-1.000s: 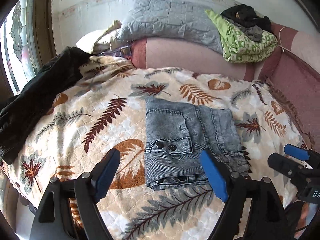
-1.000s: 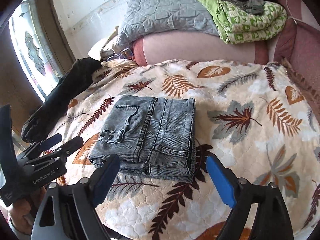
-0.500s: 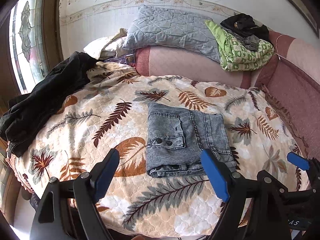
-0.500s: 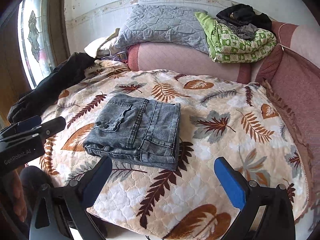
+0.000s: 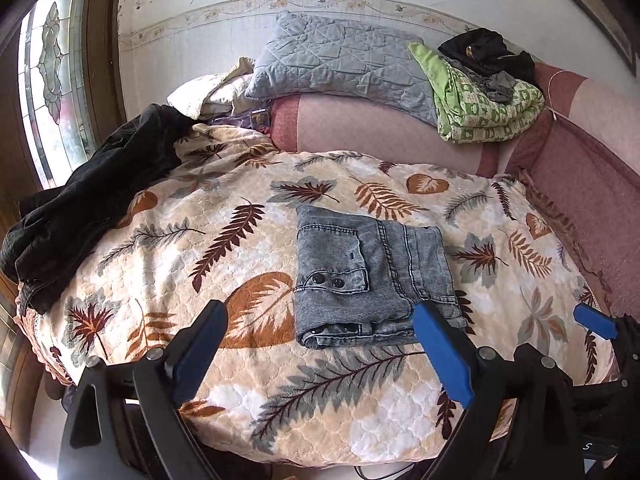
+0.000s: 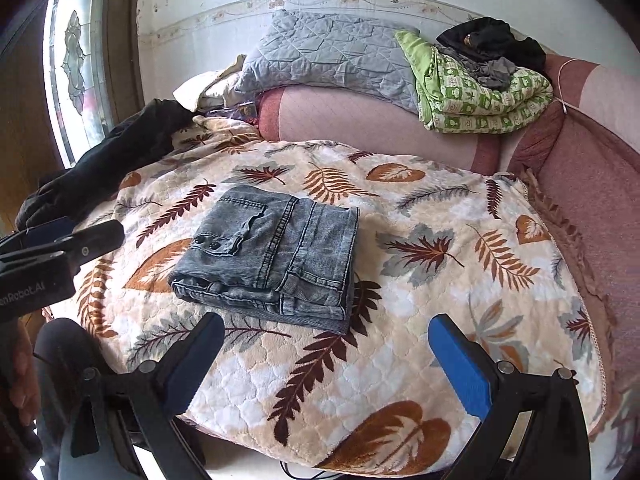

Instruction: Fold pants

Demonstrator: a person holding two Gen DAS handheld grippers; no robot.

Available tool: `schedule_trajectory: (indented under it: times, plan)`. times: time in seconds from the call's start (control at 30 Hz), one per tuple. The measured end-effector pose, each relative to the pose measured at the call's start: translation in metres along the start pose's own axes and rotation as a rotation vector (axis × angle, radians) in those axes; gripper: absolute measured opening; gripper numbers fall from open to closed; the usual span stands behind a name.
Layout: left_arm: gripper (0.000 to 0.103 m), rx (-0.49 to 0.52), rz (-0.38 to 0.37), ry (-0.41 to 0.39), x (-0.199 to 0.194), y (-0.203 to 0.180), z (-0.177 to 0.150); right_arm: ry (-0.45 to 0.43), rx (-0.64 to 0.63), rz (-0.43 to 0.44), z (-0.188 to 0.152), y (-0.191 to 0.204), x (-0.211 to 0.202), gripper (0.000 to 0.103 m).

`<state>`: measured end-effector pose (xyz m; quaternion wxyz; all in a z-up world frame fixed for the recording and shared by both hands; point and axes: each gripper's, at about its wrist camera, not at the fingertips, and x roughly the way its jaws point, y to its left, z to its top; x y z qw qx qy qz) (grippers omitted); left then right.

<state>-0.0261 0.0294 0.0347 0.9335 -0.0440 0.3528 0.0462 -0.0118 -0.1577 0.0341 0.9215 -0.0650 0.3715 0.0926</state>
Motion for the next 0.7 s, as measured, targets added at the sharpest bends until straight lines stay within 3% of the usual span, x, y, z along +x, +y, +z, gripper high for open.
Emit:
schedule_trajectory:
  times: [0.23,0.5,0.7]
  plan:
    - [0.094,0.009,-0.009,0.006,-0.0005,-0.0029,0.0015,0.011,-0.006,0.006,-0.0012,0.0002,0.0030,0.103]
    - [0.098,-0.010,-0.096,0.028,0.0027,-0.0027,0.0052,0.009,-0.002,0.008,-0.0020,0.0000,0.0030,0.103]
    - [0.098,-0.004,-0.079,0.030,0.0067,-0.0074,0.0067,0.005,0.002,0.007,-0.0020,-0.0009,0.0036,0.103]
